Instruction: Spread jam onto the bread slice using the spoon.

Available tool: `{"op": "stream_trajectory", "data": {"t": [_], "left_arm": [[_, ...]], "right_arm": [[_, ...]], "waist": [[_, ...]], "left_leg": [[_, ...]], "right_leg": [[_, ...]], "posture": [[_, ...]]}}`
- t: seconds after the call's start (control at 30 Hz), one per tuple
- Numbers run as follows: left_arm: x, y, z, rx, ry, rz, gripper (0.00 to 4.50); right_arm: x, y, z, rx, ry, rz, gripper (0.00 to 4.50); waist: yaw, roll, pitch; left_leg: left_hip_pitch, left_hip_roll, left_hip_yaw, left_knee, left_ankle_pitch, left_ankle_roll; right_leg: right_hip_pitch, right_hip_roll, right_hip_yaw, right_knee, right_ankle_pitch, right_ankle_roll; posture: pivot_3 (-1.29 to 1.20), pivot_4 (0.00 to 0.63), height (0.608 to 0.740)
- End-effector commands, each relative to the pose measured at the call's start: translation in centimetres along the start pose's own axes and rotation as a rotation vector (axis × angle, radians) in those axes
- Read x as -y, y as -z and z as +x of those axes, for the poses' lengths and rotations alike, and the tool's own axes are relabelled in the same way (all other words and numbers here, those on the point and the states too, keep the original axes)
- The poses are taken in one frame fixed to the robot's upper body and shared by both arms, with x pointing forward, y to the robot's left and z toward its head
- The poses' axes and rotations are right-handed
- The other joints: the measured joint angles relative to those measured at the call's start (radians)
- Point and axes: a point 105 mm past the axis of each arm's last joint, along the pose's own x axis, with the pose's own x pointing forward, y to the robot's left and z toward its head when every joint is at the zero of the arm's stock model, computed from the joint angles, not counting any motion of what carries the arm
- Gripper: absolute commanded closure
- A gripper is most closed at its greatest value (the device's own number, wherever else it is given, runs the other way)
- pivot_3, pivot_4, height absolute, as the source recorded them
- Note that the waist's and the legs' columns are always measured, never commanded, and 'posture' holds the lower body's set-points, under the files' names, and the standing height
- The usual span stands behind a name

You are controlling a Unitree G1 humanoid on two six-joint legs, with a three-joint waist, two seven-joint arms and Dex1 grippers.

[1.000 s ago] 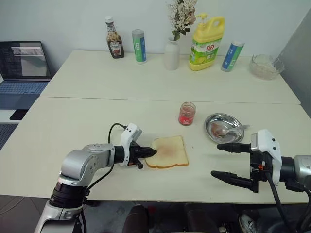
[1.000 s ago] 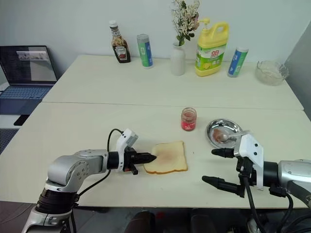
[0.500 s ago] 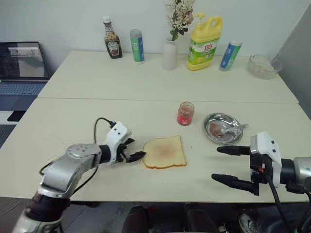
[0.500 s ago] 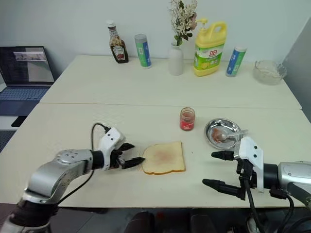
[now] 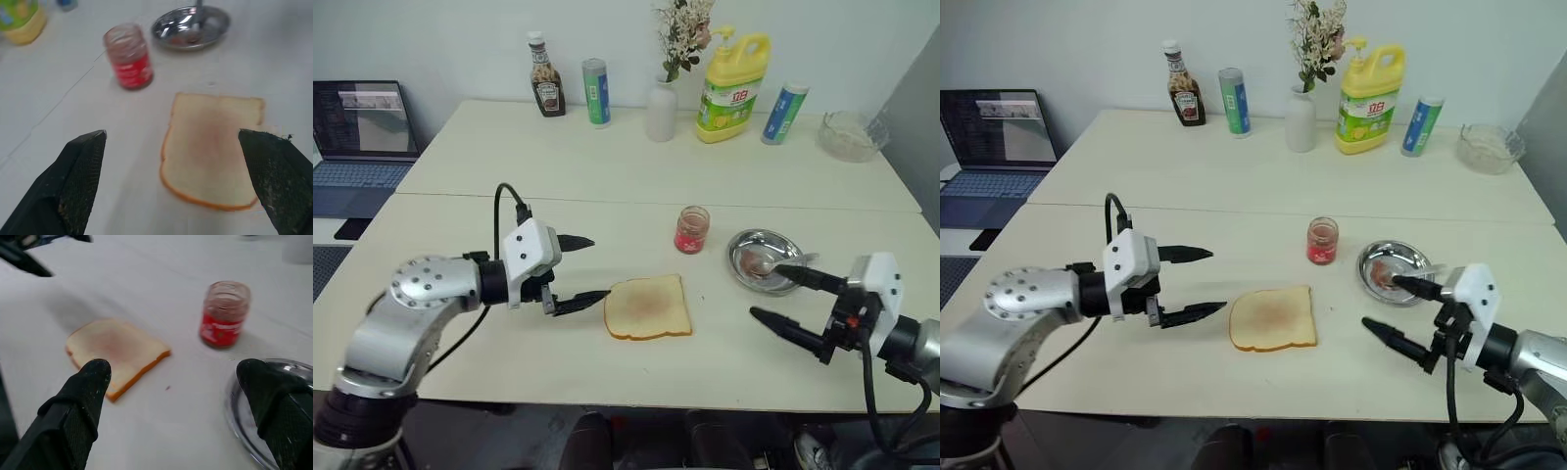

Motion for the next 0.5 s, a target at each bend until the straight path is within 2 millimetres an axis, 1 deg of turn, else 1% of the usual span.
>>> {"op": "stream_trajectory", "data": {"t": [0.03,0.1,0.13,0.3,0.4,0.5], "left_arm": [[0.7,-1.4,0.5,0.036,0.07,0.06,0.01],[0.8,-2.4,1.5,0.057,0.105,0.095,0.01],[1.0,-2.6,1.8,0.057,0.125,0.108,0.01],[1.4,-3.0,2.5,0.057,0.172,0.14,0.01],[1.3,-3.3,2.8,0.059,0.174,0.161,0.01],[1.4,-3.1,3.3,0.048,0.178,0.183,0.01]], "right_arm": [[1.1,-0.8,-1.0,0.064,0.115,0.005,0.0],[2.3,0.2,-1.9,0.106,0.245,0.126,0.0],[2.7,0.7,-2.1,0.115,0.286,0.174,0.0],[4.3,2.3,-2.2,0.18,0.413,0.375,0.0],[6.3,3.7,-2.3,0.212,0.525,0.46,0.0],[8.0,4.8,-1.8,0.228,0.595,0.53,0.0]], "waist": [[-0.002,0.0,0.0],[-0.001,-0.001,0.0],[0.001,-0.002,0.0],[-0.008,0.0,0.0],[-0.008,0.0,0.0],[-0.008,0.001,0.0]], "left_leg": [[0.0,0.0,0.0,0.0,0.0,0.0],[0.0,0.001,-0.001,0.0,0.0,0.0],[0.0,0.001,-0.001,0.001,0.0,0.0],[0.0,0.001,0.0,0.001,0.0,0.0],[0.0,0.001,0.0,0.0,0.0,0.0],[0.0,0.001,0.0,0.0,0.0,0.0]], "right_leg": [[0.0,0.0,0.0,0.0,0.0,0.0],[0.0,0.001,-0.001,0.0,-0.001,0.001],[0.0,0.002,-0.001,0.0,-0.001,0.001],[0.0,0.001,0.001,0.0,0.0,0.0],[0.0,0.002,0.001,0.001,0.0,0.0],[0.0,0.002,0.002,0.001,0.0,0.0]], "posture": [[0.0,0.15,0.74],[0.0,0.15,0.74],[0.0,0.15,0.74],[0.0,0.15,0.74],[0.0,0.15,0.74],[0.0,0.15,0.74]]}}
